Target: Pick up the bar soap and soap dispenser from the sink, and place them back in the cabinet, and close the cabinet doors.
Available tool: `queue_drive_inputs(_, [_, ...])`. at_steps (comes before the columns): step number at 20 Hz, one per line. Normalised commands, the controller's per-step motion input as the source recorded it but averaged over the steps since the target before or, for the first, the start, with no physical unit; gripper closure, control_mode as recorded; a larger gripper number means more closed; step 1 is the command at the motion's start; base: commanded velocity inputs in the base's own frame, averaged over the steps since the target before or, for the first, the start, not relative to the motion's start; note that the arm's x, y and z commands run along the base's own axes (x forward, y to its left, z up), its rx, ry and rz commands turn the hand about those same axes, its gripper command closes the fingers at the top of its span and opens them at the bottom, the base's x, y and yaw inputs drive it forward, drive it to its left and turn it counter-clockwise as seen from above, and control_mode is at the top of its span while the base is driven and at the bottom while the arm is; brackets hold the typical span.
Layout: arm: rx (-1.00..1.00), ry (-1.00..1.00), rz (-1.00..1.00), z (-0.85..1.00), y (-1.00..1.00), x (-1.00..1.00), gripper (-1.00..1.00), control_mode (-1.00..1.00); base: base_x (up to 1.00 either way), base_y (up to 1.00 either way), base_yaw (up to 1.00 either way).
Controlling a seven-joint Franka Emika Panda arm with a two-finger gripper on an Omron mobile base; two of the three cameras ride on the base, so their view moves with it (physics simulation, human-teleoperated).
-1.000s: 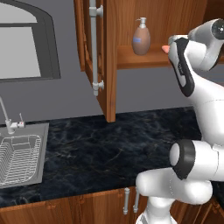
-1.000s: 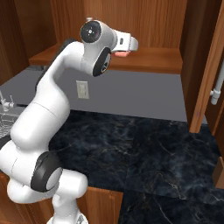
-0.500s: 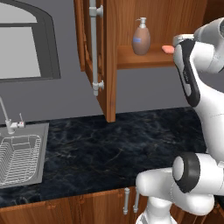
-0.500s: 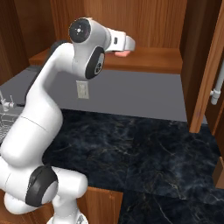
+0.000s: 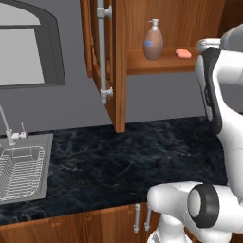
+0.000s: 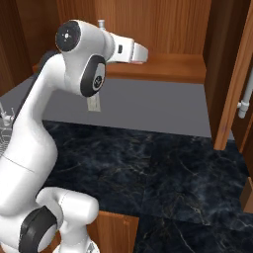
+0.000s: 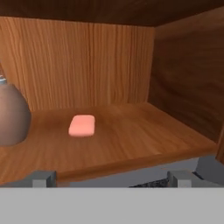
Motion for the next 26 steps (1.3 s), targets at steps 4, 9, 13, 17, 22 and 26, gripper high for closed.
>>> queue_drive_inputs(4, [0.0, 0.0, -0.09, 0.0, 0.09, -0.53, -1.0, -1.0, 0.0, 0.0, 0.0])
queue_drive_inputs(9, [0.0, 0.0, -0.04, 0.02, 0.09, -0.52, -1.0, -1.0, 0.0, 0.0, 0.0])
queue_drive_inputs(13, [0.0, 0.01, -0.03, 0.04, 0.07, -0.47, -1.0, -1.0, 0.0, 0.0, 0.0])
queue_drive_inputs(17, [0.0, 0.01, 0.0, 0.03, 0.14, -0.4, -1.0, -1.0, 0.0, 0.0, 0.0])
queue_drive_inputs(22, [0.01, 0.01, 0.0, 0.02, 0.12, -0.39, -1.0, -1.0, 0.0, 0.0, 0.0])
queue_drive_inputs(26, [0.02, 0.01, 0.0, 0.04, 0.04, -0.4, -1.0, -1.0, 0.0, 0.0, 0.0])
